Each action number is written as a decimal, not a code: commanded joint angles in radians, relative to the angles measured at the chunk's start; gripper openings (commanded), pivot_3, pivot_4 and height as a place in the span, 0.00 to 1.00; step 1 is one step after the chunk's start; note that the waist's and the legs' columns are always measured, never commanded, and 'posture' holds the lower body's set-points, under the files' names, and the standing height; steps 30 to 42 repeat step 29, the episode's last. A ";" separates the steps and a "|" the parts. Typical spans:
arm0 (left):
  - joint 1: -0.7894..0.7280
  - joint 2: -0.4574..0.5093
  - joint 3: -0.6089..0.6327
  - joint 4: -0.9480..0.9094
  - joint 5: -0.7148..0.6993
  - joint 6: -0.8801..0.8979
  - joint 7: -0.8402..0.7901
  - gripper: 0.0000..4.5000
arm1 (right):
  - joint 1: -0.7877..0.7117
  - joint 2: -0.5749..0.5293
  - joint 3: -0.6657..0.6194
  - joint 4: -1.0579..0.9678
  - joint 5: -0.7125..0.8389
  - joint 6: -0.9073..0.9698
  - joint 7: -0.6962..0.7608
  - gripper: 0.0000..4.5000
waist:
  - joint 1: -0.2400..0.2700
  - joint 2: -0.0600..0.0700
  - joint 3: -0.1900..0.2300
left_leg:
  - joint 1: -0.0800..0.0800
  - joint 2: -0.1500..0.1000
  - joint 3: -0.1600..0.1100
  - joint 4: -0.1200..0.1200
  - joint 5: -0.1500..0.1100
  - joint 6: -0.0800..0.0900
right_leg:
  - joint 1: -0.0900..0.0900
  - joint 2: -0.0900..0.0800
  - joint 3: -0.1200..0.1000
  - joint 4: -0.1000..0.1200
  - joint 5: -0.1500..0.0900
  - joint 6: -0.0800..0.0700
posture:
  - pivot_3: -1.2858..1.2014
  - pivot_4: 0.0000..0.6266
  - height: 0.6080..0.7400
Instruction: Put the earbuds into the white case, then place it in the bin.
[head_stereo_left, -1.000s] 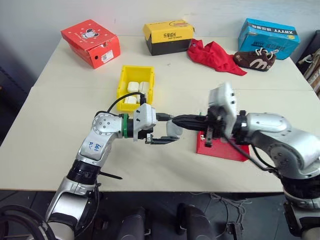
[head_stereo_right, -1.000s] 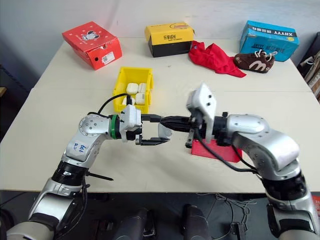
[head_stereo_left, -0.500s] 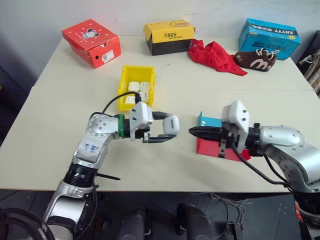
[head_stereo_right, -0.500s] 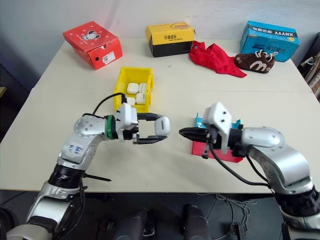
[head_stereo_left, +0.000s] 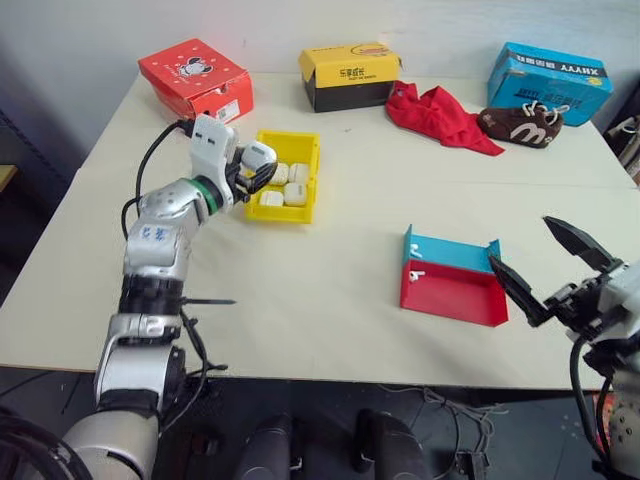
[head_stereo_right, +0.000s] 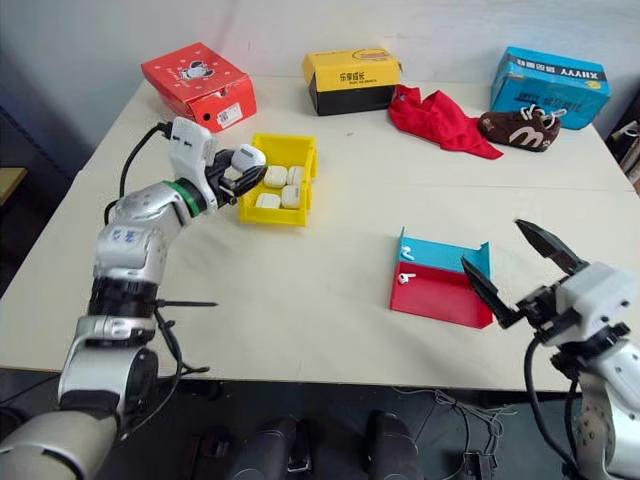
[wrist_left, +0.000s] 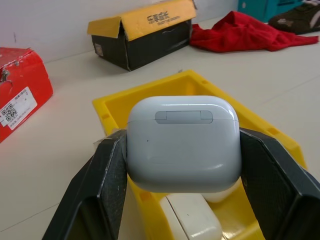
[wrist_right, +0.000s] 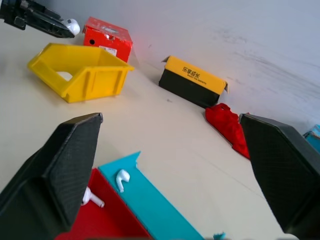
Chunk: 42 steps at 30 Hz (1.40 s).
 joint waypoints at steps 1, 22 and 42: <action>-0.094 -0.027 -0.011 0.158 0.022 -0.081 -0.010 0.62 | -0.002 -0.005 -0.042 0.028 0.032 -0.056 -0.009 0.99 | -0.001 0.000 0.000 | 0.000 0.000 0.000 0.000 0.000 0.000 | 0.000 0.000 0.000 0.000 0.000 0.000 | 0.52 0.24 1.00; 0.778 0.463 0.309 -0.569 -0.174 -0.166 -0.546 1.00 | -0.215 -0.392 -0.003 0.601 0.052 -0.173 0.448 1.00 | -0.057 -0.001 0.001 | 0.013 0.006 0.007 -0.003 -0.003 -0.006 | 0.003 -0.004 0.014 0.004 -0.004 -0.007 | 0.52 0.24 1.00; 1.137 0.423 0.548 -0.712 -0.245 -0.145 -0.535 1.00 | -0.413 -0.460 0.123 0.864 -0.011 -0.257 0.633 1.00 | -0.037 -0.001 0.002 | 0.015 0.005 0.002 -0.003 -0.008 -0.014 | 0.002 -0.013 0.011 0.006 -0.007 -0.012 | 0.52 0.24 1.00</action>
